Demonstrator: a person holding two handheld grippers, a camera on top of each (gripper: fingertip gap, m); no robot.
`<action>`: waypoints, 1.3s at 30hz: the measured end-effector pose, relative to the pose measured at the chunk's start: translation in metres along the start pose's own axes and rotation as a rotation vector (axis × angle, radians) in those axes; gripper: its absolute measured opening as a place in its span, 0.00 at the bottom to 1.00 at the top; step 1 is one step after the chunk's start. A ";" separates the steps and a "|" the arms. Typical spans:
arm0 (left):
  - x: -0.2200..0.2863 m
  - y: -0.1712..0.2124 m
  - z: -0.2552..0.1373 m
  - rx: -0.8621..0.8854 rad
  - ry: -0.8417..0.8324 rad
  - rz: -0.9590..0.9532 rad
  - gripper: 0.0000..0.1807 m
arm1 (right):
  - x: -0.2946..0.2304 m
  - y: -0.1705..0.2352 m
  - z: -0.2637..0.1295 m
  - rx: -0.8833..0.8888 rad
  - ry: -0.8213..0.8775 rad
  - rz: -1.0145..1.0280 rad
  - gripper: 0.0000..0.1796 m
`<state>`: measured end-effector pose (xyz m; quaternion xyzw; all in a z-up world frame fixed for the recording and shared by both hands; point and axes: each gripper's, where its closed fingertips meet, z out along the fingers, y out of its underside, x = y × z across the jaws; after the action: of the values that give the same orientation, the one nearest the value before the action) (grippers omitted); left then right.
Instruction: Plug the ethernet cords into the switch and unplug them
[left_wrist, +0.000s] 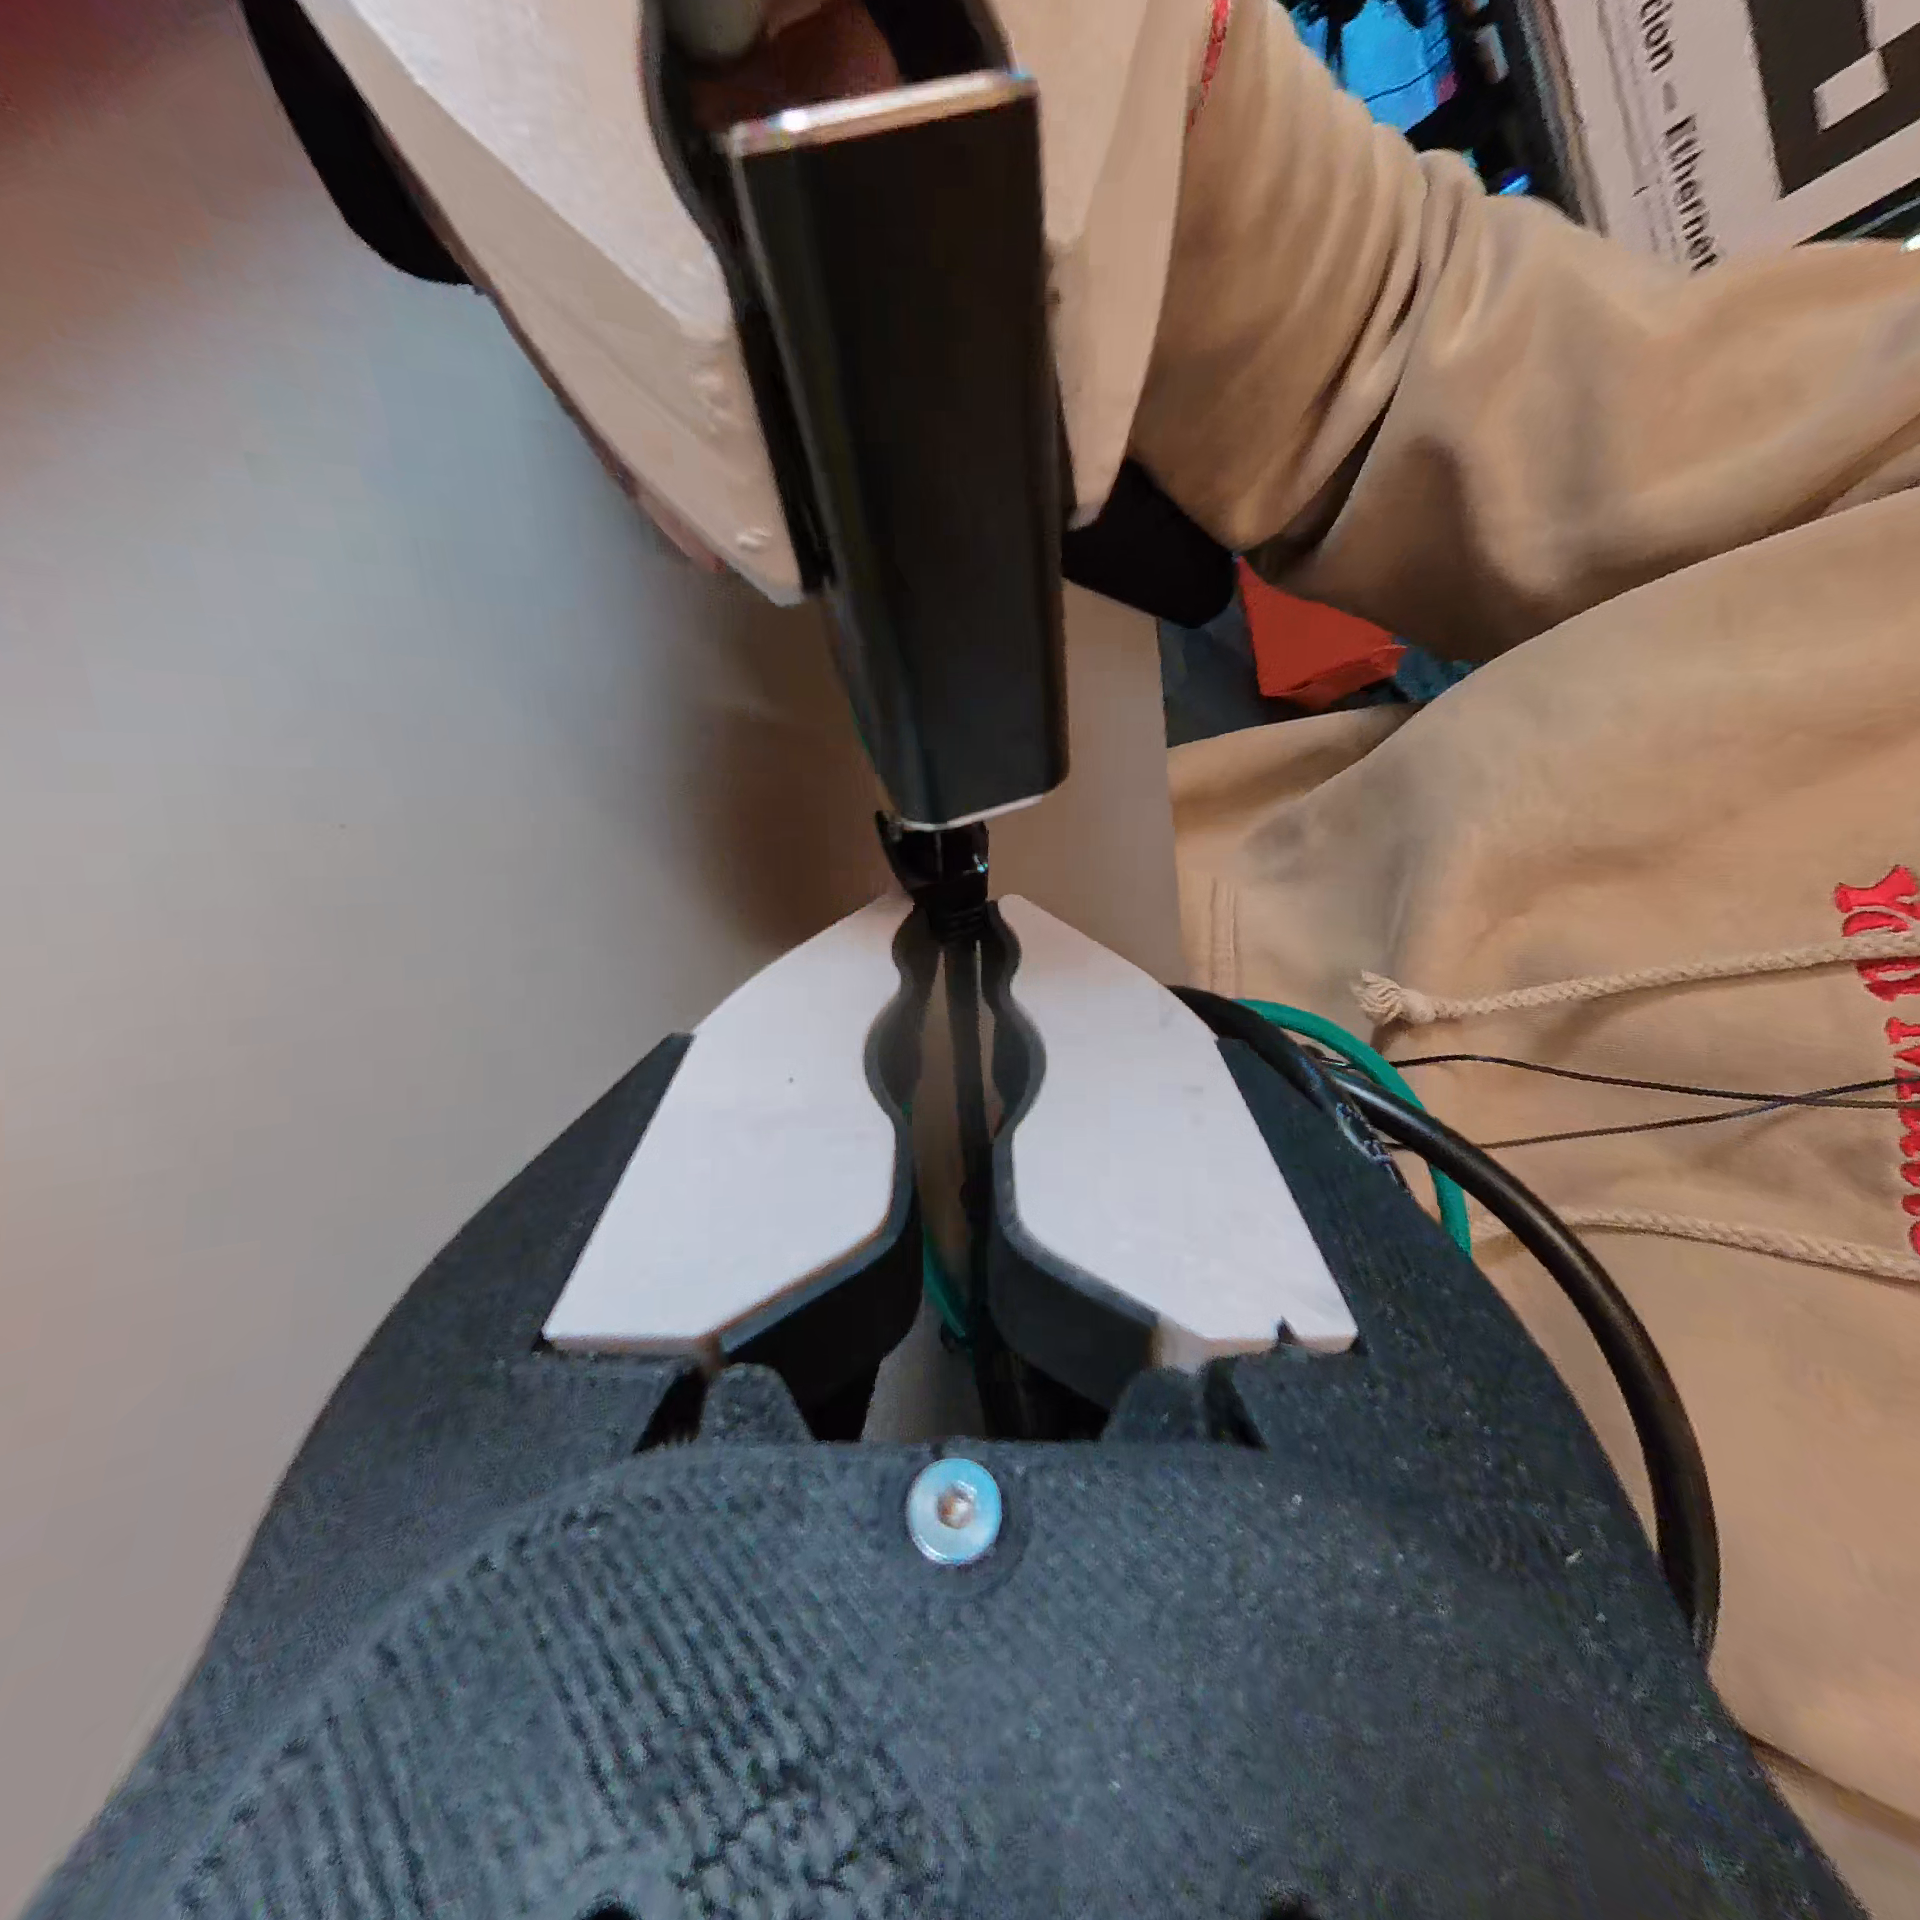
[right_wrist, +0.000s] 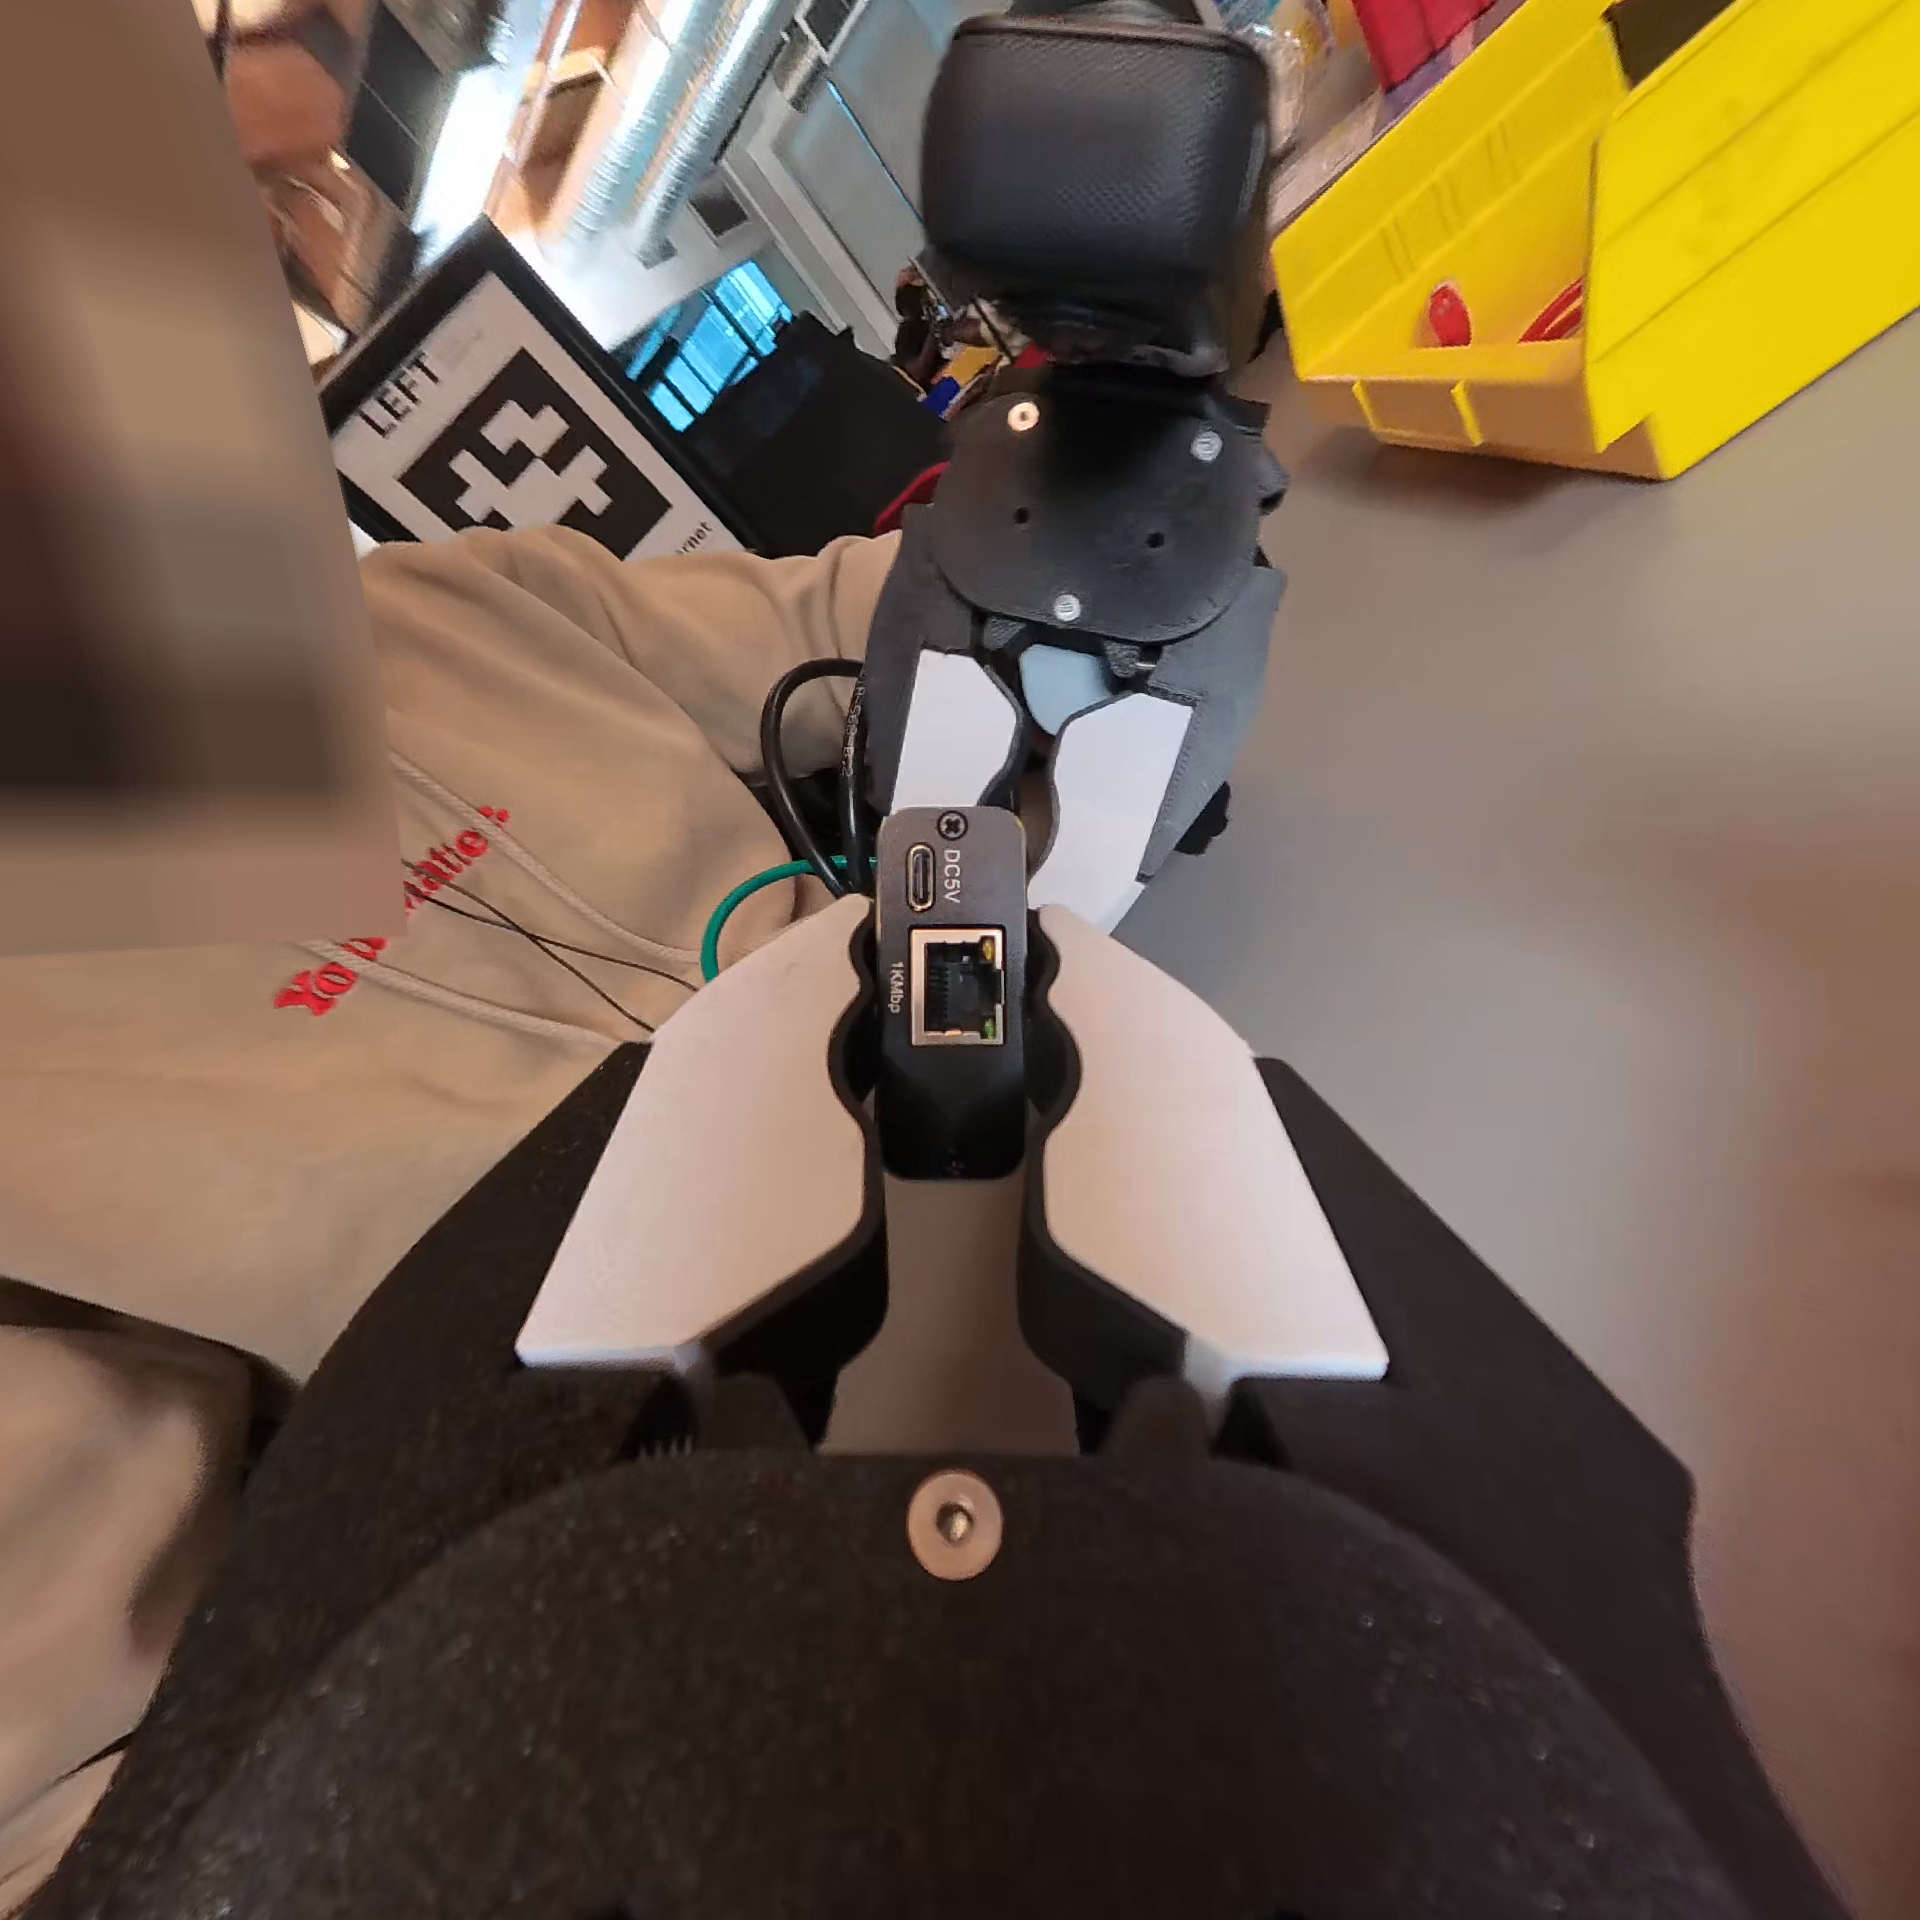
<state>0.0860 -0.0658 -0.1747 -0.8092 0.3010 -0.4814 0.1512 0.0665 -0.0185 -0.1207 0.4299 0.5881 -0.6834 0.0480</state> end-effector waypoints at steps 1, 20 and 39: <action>0.000 0.001 0.000 0.000 0.018 -0.010 0.05 | 0.001 0.001 0.000 0.000 -0.003 0.013 0.13; 0.003 0.010 0.000 -0.030 0.008 0.081 0.04 | -0.002 0.020 0.018 -0.214 0.083 -0.063 0.14; 0.024 -0.057 -0.071 0.487 -0.189 0.396 0.06 | -0.035 -0.072 0.012 0.298 0.226 -0.458 0.29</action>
<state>0.0525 -0.0337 -0.0925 -0.7161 0.3130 -0.4232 0.4584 0.0412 -0.0219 -0.0440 0.3615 0.5648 -0.7030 -0.2368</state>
